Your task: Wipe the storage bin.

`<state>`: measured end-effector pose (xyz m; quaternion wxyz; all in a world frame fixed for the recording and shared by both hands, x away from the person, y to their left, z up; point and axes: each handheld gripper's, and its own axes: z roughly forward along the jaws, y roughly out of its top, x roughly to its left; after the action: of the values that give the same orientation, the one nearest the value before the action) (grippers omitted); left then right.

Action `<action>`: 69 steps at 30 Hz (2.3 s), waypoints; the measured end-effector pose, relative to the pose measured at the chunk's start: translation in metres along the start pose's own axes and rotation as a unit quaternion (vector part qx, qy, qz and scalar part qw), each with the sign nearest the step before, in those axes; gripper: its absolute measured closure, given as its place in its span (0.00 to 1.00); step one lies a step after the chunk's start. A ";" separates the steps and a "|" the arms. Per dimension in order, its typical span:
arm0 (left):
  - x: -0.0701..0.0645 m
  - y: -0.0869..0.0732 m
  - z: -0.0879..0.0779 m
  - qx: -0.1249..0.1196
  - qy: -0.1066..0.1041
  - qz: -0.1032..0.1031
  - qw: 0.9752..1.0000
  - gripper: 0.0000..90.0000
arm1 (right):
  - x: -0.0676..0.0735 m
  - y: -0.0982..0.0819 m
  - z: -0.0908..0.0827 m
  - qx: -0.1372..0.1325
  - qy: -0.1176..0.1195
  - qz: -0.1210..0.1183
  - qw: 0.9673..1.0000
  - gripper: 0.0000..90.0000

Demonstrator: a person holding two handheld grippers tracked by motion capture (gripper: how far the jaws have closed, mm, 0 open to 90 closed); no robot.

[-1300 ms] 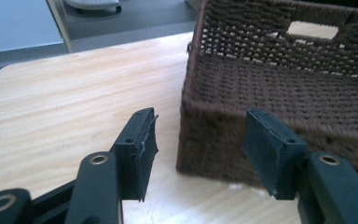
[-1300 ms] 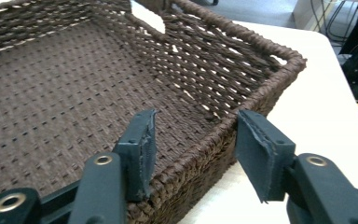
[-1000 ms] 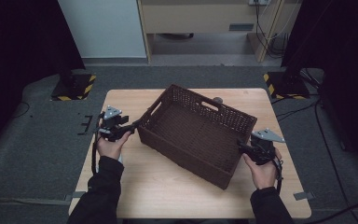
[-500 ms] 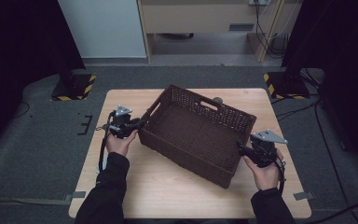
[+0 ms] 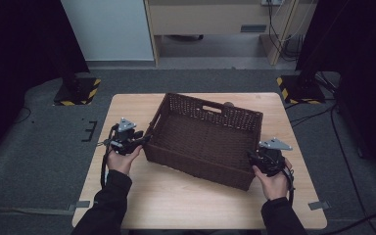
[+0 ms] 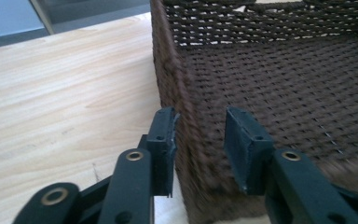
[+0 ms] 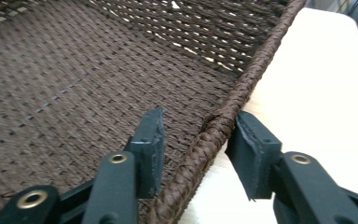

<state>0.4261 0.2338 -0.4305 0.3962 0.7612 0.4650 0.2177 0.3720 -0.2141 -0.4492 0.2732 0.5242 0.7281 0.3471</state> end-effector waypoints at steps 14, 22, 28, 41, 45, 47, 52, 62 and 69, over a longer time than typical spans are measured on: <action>-0.005 -0.013 -0.006 0.015 -0.009 -0.004 1.000 0.81 | -0.011 0.003 0.010 -0.018 0.026 -0.012 0.999 0.67; -0.021 -0.027 -0.029 0.017 -0.003 -0.008 1.000 0.78 | -0.018 0.007 0.004 -0.031 0.028 -0.003 0.999 0.64; -0.025 -0.038 -0.043 -0.004 -0.012 -0.019 1.000 0.79 | -0.020 0.006 0.005 -0.029 0.037 0.001 0.999 0.67; -0.015 -0.036 -0.061 -0.034 -0.014 -0.028 0.999 0.70 | -0.020 0.008 0.005 -0.008 0.054 -0.019 0.998 0.75; 0.000 -0.041 -0.071 -0.046 -0.001 -0.043 0.998 0.66 | -0.024 0.007 0.002 -0.006 0.056 -0.019 0.998 0.76; 0.007 -0.046 -0.072 -0.041 0.013 -0.045 0.998 0.65 | -0.026 0.005 -0.001 -0.004 0.059 -0.017 0.998 0.76; 0.020 -0.063 -0.070 -0.015 0.047 -0.035 0.998 0.62 | -0.026 0.001 -0.005 -0.007 0.054 -0.022 0.998 0.76; 0.047 -0.094 -0.063 0.034 0.075 -0.043 0.996 0.60 | -0.027 -0.001 -0.005 -0.016 0.041 -0.018 0.999 0.63; 0.056 -0.104 -0.049 0.060 0.072 -0.042 0.995 0.59 | -0.028 -0.002 -0.005 -0.019 0.041 -0.017 0.999 0.57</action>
<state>0.3625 0.3294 -0.4876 0.3239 0.7458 0.5363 0.2265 0.3757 -0.2428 -0.4468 0.2594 0.4918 0.7405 0.3775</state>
